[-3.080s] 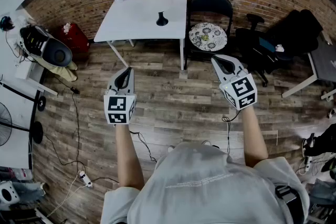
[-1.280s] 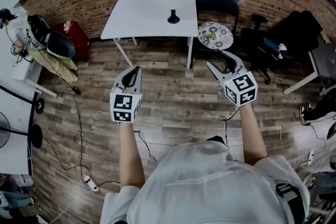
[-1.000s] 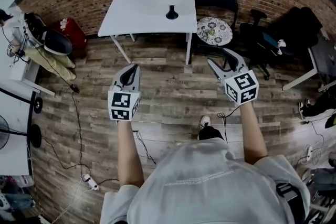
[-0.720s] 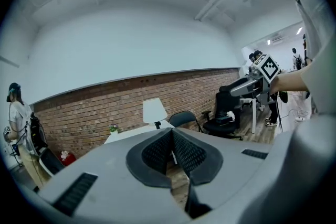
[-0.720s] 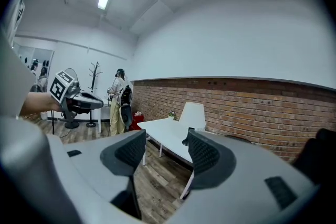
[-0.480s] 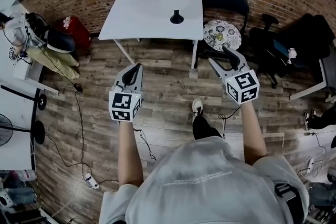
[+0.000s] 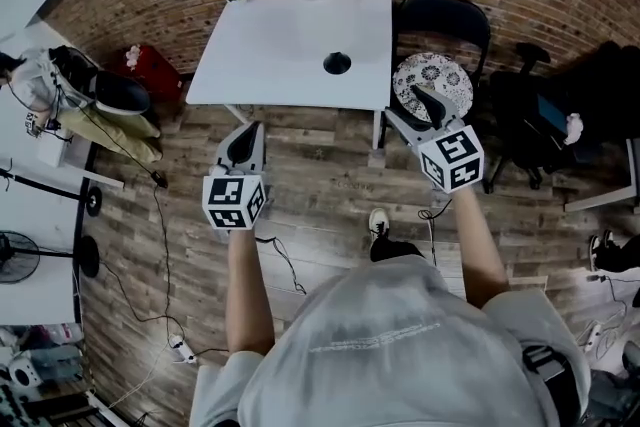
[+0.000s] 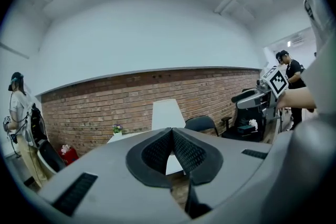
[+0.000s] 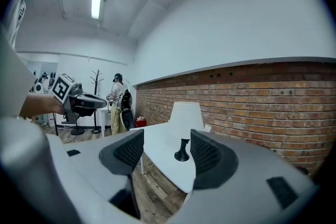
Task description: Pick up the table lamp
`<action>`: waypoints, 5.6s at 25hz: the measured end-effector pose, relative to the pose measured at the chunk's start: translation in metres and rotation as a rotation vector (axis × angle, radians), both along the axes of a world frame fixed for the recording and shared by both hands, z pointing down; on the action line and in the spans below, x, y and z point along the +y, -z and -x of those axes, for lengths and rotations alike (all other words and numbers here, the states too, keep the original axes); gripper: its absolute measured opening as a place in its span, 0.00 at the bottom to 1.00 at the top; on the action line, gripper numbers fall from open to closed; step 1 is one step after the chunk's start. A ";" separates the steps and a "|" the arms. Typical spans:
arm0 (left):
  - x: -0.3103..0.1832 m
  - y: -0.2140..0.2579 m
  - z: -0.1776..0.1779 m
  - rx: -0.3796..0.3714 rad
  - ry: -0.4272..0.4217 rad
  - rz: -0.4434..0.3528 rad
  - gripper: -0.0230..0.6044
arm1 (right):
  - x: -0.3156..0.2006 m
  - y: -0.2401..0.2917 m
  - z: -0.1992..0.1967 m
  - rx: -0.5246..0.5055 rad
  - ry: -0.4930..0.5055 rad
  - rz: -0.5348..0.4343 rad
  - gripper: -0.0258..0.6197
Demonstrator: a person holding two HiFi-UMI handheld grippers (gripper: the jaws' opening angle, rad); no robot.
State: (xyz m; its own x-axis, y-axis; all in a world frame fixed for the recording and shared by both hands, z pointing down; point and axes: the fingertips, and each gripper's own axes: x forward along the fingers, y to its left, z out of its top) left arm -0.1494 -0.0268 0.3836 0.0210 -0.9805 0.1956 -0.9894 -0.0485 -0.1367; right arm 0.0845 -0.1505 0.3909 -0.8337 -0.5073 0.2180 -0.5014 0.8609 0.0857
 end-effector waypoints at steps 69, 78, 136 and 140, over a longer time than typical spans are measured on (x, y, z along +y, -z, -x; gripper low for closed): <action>-0.286 -0.210 0.220 0.064 -0.277 0.294 0.06 | -0.285 -0.267 0.251 0.192 -0.277 0.024 0.47; -0.302 -0.223 0.233 0.055 -0.324 0.311 0.06 | -0.291 -0.268 0.267 0.121 -0.272 0.021 0.35; -0.306 -0.070 0.119 0.029 -0.324 0.066 0.06 | -0.234 -0.102 0.126 0.198 -0.273 0.170 0.28; -0.311 -0.047 0.107 0.017 -0.331 0.020 0.06 | -0.230 -0.076 0.105 0.197 -0.302 0.168 0.28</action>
